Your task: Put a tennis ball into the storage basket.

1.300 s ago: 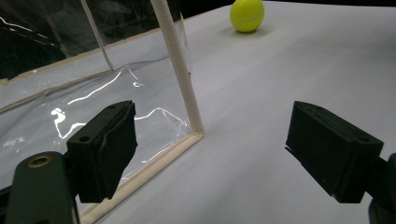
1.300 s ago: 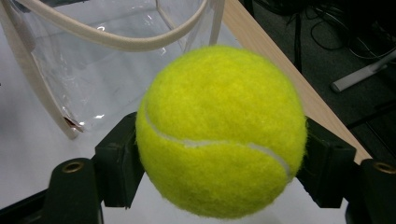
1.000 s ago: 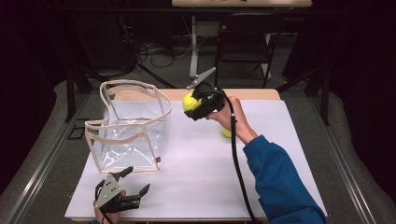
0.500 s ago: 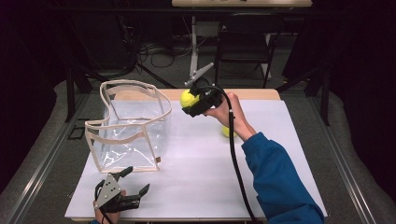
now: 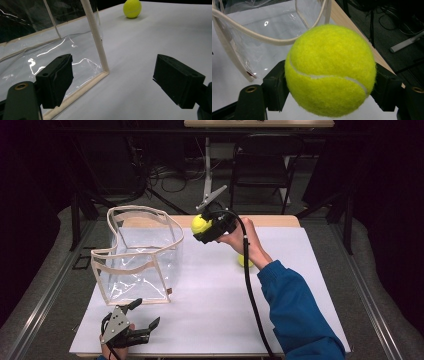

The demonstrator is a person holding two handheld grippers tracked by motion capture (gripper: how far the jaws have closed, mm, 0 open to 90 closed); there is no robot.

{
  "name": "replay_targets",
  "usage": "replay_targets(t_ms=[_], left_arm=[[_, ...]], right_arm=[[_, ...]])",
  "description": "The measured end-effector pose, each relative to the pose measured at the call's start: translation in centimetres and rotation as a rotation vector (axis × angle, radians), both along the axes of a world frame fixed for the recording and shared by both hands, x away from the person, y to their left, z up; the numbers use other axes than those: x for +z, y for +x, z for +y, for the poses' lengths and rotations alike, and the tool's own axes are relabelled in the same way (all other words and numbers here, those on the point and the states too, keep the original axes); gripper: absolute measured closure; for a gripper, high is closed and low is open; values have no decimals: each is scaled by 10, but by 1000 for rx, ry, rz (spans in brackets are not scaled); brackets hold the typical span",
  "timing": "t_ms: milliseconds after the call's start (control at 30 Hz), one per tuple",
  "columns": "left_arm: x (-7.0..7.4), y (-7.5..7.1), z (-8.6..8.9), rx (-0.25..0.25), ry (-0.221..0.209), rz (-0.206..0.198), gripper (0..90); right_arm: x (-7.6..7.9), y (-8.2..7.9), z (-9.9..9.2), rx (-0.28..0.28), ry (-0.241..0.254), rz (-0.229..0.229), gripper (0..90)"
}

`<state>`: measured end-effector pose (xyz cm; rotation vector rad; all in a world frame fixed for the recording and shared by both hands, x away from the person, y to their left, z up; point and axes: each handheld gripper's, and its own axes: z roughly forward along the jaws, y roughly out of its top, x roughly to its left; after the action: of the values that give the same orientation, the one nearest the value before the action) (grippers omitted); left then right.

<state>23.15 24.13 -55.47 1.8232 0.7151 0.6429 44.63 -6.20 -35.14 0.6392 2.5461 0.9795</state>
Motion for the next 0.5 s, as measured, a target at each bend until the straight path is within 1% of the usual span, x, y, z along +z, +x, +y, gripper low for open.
replay_targets(t_ms=[167,500], left_arm=[[0,-1,0,1,-2,-3,159],[0,0,0,-1,-2,-3,159]], right_arm=[[2,2,3,-3,12,-3,262],[8,3,10,5,9,-15,261]])
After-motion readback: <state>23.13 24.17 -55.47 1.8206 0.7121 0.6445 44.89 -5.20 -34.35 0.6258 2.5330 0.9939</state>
